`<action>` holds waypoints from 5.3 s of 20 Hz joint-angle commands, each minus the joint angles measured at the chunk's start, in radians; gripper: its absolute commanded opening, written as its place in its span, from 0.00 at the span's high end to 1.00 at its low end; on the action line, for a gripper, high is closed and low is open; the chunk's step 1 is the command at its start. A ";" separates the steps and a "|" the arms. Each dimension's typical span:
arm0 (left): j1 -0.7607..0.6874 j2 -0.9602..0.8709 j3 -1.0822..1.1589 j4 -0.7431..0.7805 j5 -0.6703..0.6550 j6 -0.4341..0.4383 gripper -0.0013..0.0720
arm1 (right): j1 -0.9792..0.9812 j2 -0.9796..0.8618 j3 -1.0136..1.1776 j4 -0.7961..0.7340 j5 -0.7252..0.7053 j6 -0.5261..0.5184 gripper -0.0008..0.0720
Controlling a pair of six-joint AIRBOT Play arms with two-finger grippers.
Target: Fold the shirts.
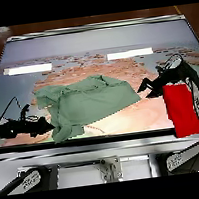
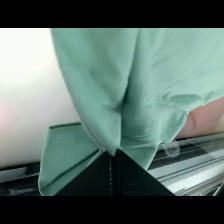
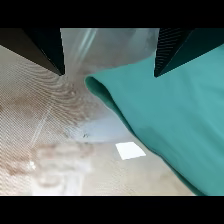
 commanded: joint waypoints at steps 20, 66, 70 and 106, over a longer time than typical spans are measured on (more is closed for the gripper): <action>0.000 0.302 1.028 0.164 0.135 -0.155 0.94 | 0.138 0.550 0.539 -0.072 -0.264 -0.141 0.91; -0.166 -0.586 0.857 -0.026 0.221 -0.098 0.94 | 0.209 -0.159 0.480 -0.318 -0.288 0.190 0.91; -0.163 -0.590 0.859 -0.025 0.210 -0.099 0.94 | 0.203 -0.150 0.480 -0.322 -0.278 0.190 0.91; 0.028 -0.242 0.087 0.100 0.090 -0.095 0.94 | 0.020 0.086 0.071 -0.070 0.229 -0.103 0.19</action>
